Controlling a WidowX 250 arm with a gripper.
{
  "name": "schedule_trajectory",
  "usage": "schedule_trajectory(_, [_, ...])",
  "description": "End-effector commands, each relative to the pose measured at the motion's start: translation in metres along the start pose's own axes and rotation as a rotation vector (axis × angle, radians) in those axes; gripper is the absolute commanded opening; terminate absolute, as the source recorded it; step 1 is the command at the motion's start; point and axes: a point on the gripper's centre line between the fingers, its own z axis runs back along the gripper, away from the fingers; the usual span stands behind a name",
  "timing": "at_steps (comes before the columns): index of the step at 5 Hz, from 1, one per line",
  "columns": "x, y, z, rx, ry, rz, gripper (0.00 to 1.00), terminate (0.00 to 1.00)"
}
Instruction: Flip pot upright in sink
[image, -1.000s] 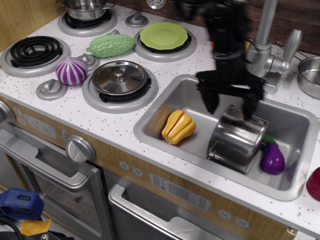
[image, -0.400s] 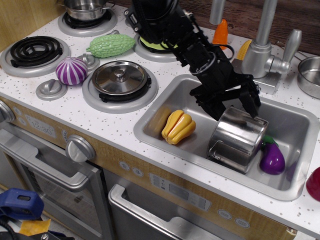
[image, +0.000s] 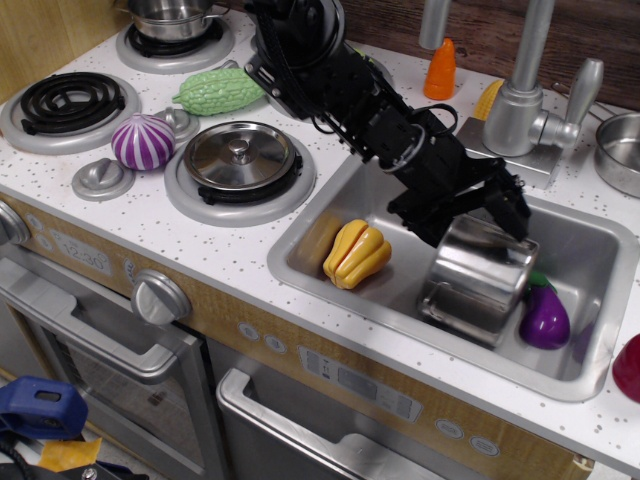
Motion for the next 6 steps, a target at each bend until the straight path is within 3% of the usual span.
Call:
schedule_trajectory(1, [0.010, -0.021, -0.005, -0.032, -0.105, 0.003, 0.00, 0.00])
schedule_trajectory(2, [0.012, -0.024, -0.014, 0.030, -0.126, -0.012, 0.00, 0.00])
schedule_trajectory(3, [0.013, -0.023, -0.017, 0.121, -0.102, -0.045, 0.00, 0.00])
schedule_trajectory(5, [0.016, -0.023, -0.019, 0.394, 0.059, -0.107, 0.00, 0.00])
schedule_trajectory(6, [0.016, -0.021, -0.020, 0.434, 0.046, -0.130, 0.00, 0.00])
